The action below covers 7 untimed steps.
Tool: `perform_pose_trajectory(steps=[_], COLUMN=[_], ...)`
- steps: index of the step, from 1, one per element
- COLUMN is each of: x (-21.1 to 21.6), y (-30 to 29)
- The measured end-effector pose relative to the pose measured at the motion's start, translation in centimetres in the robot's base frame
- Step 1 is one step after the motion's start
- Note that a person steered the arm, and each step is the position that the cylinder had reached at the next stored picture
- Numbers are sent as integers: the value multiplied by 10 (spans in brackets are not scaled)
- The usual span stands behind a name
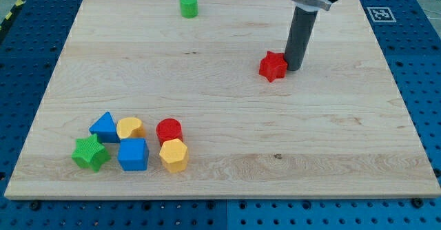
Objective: Move the red star to the right of the red circle
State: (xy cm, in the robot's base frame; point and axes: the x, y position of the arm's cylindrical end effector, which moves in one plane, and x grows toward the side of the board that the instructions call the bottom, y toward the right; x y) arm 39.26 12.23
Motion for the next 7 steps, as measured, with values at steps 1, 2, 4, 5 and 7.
perform_pose_trajectory(steps=[1, 2, 4, 5, 7], x=[-6, 3, 8, 11, -4], y=[-12, -31, -32, -35, -70])
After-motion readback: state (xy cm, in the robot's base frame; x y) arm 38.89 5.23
